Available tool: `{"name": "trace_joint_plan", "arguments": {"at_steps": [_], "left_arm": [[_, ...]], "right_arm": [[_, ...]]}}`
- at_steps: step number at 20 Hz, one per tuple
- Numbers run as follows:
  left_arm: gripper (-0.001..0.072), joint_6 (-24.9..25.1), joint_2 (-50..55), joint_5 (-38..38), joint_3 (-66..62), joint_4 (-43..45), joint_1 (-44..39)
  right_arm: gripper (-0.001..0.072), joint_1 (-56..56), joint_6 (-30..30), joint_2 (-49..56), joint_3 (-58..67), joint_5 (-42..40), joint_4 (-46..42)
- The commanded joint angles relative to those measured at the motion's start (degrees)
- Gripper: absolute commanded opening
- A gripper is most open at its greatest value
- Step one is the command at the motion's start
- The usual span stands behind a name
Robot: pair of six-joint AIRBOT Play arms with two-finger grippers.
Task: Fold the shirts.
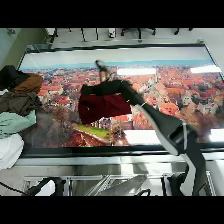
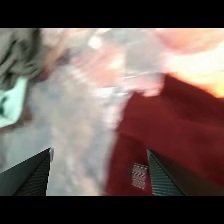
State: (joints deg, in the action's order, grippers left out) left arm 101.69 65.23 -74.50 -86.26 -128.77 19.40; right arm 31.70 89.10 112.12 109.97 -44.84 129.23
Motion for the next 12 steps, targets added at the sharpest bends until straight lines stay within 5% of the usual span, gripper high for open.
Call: {"name": "trace_joint_plan", "arguments": {"at_steps": [1, 5, 12], "left_arm": [[0.0014, 0.7, -0.6, 0.8, 1.6, -0.3, 0.3], [0.0014, 0.7, -0.8, 0.8, 1.6, -0.3, 0.3], [0.0014, 0.7, -0.8, 0.9, 1.6, -0.4, 0.2]], "right_arm": [[0.0647, -11.5, -3.2, -5.0, 0.0, -15.6, -4.2], [0.0685, -22.1, -4.7, -5.2, -1.9, -29.6, -7.3], [0.0714, -24.2, -0.1, 4.3, -5.7, -29.9, -2.7]]}}
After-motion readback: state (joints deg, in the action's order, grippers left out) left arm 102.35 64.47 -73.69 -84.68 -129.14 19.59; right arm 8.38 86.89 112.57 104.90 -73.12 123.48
